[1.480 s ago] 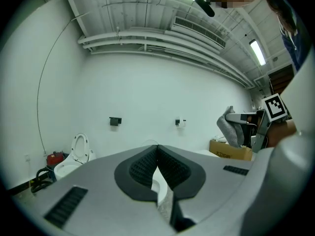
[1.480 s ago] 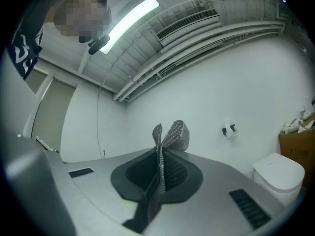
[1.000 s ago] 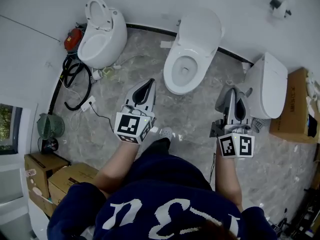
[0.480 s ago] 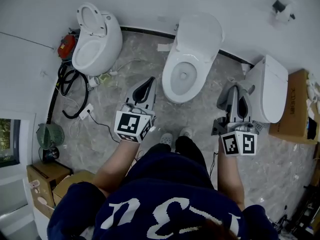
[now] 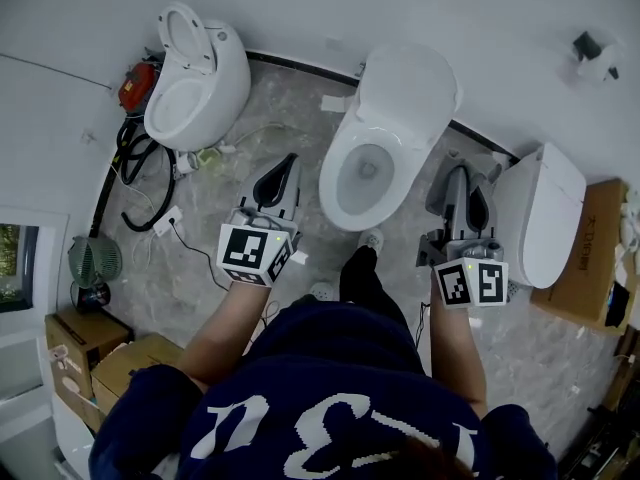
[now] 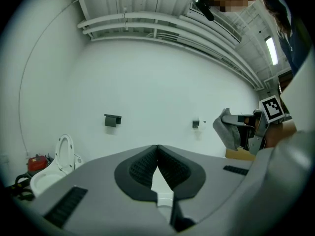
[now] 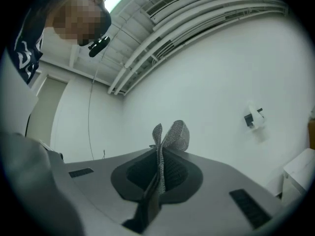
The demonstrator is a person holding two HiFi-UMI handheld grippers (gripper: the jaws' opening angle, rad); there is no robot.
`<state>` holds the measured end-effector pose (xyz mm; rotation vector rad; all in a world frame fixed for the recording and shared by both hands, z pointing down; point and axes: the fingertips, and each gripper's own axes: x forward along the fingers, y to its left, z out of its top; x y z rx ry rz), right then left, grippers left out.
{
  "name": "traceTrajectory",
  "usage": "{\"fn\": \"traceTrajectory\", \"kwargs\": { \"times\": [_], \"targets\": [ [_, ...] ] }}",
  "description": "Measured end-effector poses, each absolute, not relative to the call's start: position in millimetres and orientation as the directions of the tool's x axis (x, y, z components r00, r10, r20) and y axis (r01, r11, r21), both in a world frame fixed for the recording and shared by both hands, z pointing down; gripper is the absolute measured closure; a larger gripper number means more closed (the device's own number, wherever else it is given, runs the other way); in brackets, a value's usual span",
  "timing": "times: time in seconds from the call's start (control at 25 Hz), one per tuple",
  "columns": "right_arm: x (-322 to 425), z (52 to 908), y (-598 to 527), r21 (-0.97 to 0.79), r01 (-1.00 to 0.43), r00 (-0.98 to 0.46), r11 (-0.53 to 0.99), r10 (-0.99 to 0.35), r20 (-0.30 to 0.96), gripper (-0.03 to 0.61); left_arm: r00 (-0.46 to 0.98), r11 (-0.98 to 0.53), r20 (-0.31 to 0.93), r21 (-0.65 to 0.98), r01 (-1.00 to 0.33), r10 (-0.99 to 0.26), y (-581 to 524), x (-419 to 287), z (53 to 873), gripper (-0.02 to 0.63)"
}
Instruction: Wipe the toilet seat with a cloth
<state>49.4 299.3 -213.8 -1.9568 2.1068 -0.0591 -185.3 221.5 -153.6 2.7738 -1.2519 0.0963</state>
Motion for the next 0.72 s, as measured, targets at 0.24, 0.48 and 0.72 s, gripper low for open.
{"fn": "traceTrajectory", "kwargs": {
  "times": [0.24, 0.48, 0.72],
  "targets": [
    [123, -216, 208, -0.214, -0.962, -0.134, 0.168, -0.977, -0.166, 0.552, 0.607, -0.604, 0.100, 0.065, -0.795, -0.788, 146, -120, -154, 0.603],
    [171, -203, 125, -0.234, -0.946, -0.197, 0.226, -0.970, -0.140, 0.552, 0.548, -0.542, 0.124, 0.081, -0.837, -0.828, 83, -77, -144, 0.603],
    [190, -176, 87, -0.266, -0.930, -0.232, 0.253, -0.967, -0.108, 0.552, 0.506, -0.496, 0.180, 0.099, -0.863, -0.844, 58, -63, -115, 0.603]
  ]
}}
